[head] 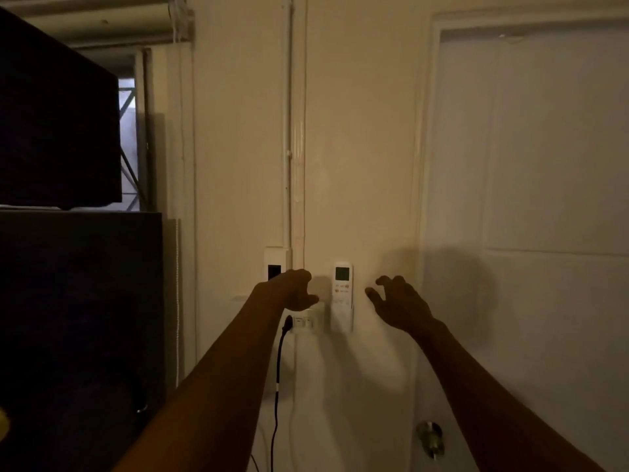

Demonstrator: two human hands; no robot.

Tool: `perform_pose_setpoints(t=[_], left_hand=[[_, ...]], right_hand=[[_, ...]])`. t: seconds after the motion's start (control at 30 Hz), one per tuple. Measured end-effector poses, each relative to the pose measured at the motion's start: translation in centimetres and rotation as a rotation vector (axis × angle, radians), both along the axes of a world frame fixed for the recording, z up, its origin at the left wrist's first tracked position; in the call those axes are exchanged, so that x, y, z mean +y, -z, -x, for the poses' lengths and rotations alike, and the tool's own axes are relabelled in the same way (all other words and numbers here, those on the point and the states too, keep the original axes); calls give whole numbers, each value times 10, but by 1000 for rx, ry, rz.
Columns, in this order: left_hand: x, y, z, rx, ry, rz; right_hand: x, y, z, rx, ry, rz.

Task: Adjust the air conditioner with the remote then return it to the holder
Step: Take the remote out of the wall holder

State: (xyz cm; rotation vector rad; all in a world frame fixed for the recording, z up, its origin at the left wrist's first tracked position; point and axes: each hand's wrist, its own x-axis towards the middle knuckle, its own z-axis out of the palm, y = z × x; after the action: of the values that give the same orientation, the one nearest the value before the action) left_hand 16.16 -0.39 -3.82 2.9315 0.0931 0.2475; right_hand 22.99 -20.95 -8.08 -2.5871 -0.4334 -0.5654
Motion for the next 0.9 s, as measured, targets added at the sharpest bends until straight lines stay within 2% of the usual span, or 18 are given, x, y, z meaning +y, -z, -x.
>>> perform_pose_setpoints(t=[0.13,0.33,0.47,0.7,0.9], left_hand=[[-4,13,-36,-25,-11,34],[-5,29,-78,-144,13,262],[-1,42,-102,-210,0,377],[-3,57,-129,-291,107,530],[-1,65,-140,-340,114,646]], right_hand=[[2,11,-38,-44,-79,-45],[11,34,-80,-106,-174,-196],[22,44,-93,-109,-209,-238],[39,45,-103,-103,-226,-271],[47,51,-110,-106,-265,-409]])
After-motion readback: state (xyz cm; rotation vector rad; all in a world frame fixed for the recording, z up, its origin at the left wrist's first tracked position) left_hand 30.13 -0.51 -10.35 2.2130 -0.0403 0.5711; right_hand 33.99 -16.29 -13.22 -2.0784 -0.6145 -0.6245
